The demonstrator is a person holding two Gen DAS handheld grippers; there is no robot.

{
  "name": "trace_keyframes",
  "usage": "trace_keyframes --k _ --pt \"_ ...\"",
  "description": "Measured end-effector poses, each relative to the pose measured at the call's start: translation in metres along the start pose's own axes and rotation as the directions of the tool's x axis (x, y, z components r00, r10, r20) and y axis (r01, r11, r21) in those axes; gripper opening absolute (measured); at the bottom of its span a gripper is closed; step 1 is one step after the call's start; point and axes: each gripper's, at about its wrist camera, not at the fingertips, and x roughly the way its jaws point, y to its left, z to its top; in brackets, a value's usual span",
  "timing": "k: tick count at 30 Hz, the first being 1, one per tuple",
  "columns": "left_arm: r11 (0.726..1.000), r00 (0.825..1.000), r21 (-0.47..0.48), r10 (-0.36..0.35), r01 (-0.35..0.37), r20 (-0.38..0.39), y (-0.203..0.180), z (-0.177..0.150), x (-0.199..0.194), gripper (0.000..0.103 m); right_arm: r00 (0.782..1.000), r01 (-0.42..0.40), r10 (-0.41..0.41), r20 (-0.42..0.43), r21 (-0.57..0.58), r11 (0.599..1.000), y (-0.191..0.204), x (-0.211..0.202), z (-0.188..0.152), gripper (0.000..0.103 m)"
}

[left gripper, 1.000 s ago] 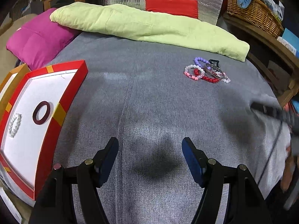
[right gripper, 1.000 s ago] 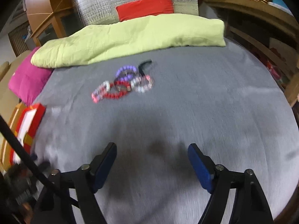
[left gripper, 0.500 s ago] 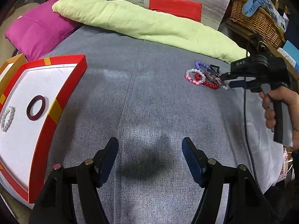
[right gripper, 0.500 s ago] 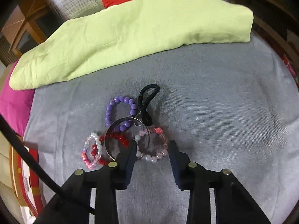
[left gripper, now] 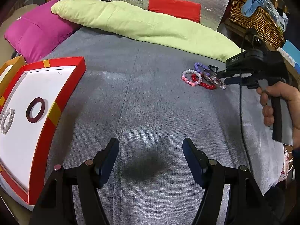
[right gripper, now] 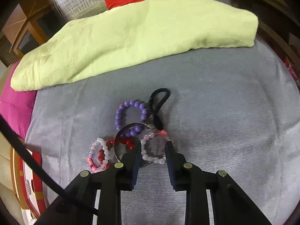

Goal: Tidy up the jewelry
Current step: 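Grasp the silver metal bangle from the bracelet pile with the right tool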

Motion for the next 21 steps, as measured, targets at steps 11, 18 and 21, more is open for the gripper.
trace_keyframes --k 11,18,21 --pt "1.0 1.0 0.006 0.018 -0.019 0.005 0.0 0.0 0.001 0.071 0.997 -0.069 0.068 0.025 0.038 0.997 -0.017 -0.011 -0.004 0.007" --pt "0.997 0.998 0.042 0.057 -0.057 0.023 -0.007 -0.002 0.0 0.071 0.983 -0.163 0.158 0.093 0.059 0.985 -0.045 -0.055 -0.038 0.007" --pt "0.996 0.997 0.057 0.071 -0.072 0.027 -0.01 -0.003 0.001 0.071 0.977 -0.207 0.199 0.083 0.108 0.972 -0.068 -0.054 -0.055 0.007"
